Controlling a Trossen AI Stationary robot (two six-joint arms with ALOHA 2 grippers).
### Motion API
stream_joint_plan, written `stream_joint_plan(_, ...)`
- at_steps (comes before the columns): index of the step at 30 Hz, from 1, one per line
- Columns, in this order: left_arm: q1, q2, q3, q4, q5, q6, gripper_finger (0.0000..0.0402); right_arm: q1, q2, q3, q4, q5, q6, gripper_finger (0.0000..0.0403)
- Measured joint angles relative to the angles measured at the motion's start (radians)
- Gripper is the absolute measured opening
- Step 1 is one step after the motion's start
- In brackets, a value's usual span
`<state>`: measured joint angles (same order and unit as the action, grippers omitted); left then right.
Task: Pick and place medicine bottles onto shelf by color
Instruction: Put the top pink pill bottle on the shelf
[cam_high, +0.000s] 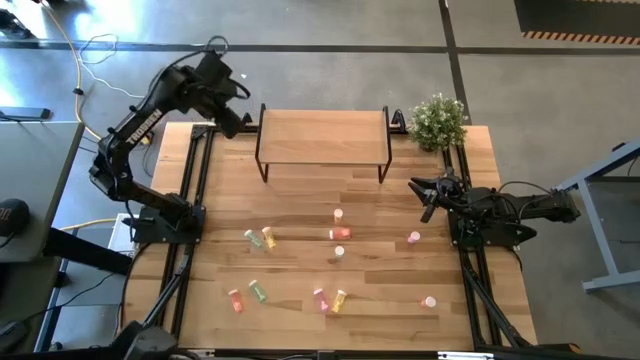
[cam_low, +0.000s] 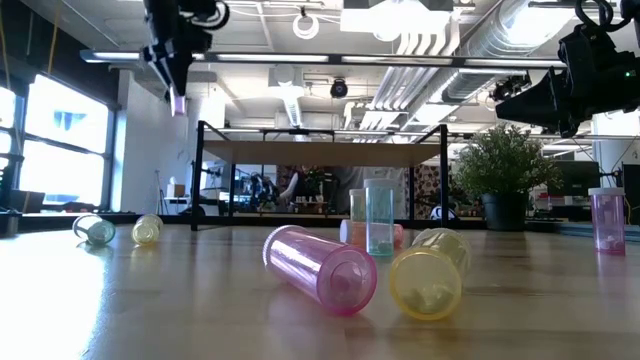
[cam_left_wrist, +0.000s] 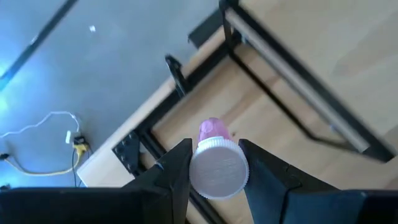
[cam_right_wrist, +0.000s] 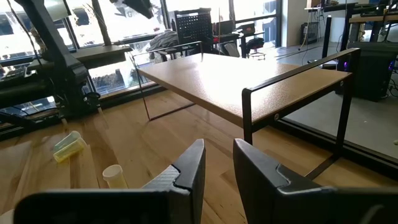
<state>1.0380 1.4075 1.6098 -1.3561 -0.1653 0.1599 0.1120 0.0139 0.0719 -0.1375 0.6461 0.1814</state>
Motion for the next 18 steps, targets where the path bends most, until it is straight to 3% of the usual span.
stream_joint_plan(8,-0.067,0.080,0.210,-0.024,-0.004,-0.048,0.0115,0.000,0.000,0.000,0.000,0.000,0.000,0.0073)
stream_joint_plan(18,-0.131,0.315,0.473,-0.105,-0.004,-0.044,0.0115,0.000,0.000,0.000,0.000,0.000,0.000,0.0073)
